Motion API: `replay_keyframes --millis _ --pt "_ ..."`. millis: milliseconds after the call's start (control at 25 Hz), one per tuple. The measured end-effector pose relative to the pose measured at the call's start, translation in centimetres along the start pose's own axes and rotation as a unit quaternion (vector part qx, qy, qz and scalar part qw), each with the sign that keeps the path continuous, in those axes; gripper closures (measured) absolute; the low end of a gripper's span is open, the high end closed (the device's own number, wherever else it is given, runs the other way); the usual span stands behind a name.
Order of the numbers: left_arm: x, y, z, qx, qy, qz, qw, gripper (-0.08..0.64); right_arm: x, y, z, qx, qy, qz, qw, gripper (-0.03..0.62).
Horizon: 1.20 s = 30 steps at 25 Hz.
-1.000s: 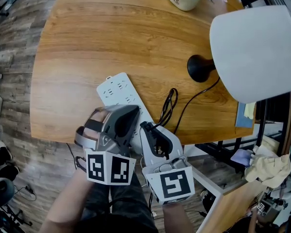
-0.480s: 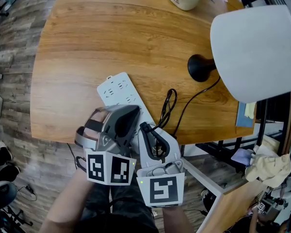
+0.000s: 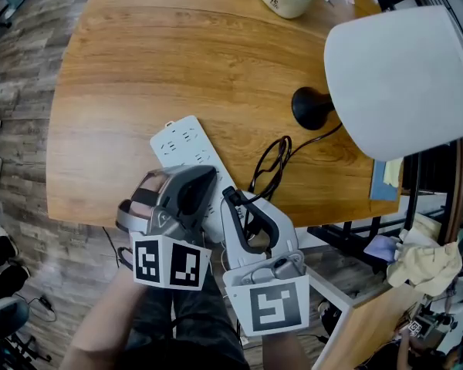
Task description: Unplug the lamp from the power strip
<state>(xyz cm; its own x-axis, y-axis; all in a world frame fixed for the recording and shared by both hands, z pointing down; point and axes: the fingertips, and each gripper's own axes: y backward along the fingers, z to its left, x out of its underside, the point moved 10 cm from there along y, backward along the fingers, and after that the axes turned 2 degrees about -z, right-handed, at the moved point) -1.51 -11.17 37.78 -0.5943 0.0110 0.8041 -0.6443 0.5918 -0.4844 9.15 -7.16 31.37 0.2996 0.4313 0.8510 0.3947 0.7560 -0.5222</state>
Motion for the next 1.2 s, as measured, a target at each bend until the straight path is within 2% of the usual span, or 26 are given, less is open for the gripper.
replay_keyframes --millis 120,280,480,840,1040,1200 --pt "-0.1 0.0 0.3 0.006 0.014 0.002 0.9999 0.566 0.4 0.0 -0.1 0.000 -0.003 0.011 1.000 0.526" --pt "-0.2 0.6 0.6 -0.013 0.024 -0.011 0.9996 0.565 1.2 0.3 -0.7 0.012 -0.011 0.028 0.999 0.526" --pt "0.0 1.4 1.3 -0.024 0.055 -0.026 0.9979 0.565 2.0 0.4 -1.9 0.036 -0.013 0.046 0.998 0.525" --pt "-0.1 1.9 0.8 -0.025 0.061 -0.031 0.9973 0.565 3.0 0.2 -3.1 0.070 -0.005 0.068 0.995 0.521" --pt "0.0 2.1 0.7 -0.029 0.060 -0.030 0.9973 0.565 3.1 0.3 -3.4 0.082 -0.009 0.067 0.994 0.481" --pt "-0.1 2.2 0.9 -0.034 0.063 -0.030 0.9970 0.565 2.9 0.6 -3.5 0.088 -0.017 0.068 0.994 0.479"
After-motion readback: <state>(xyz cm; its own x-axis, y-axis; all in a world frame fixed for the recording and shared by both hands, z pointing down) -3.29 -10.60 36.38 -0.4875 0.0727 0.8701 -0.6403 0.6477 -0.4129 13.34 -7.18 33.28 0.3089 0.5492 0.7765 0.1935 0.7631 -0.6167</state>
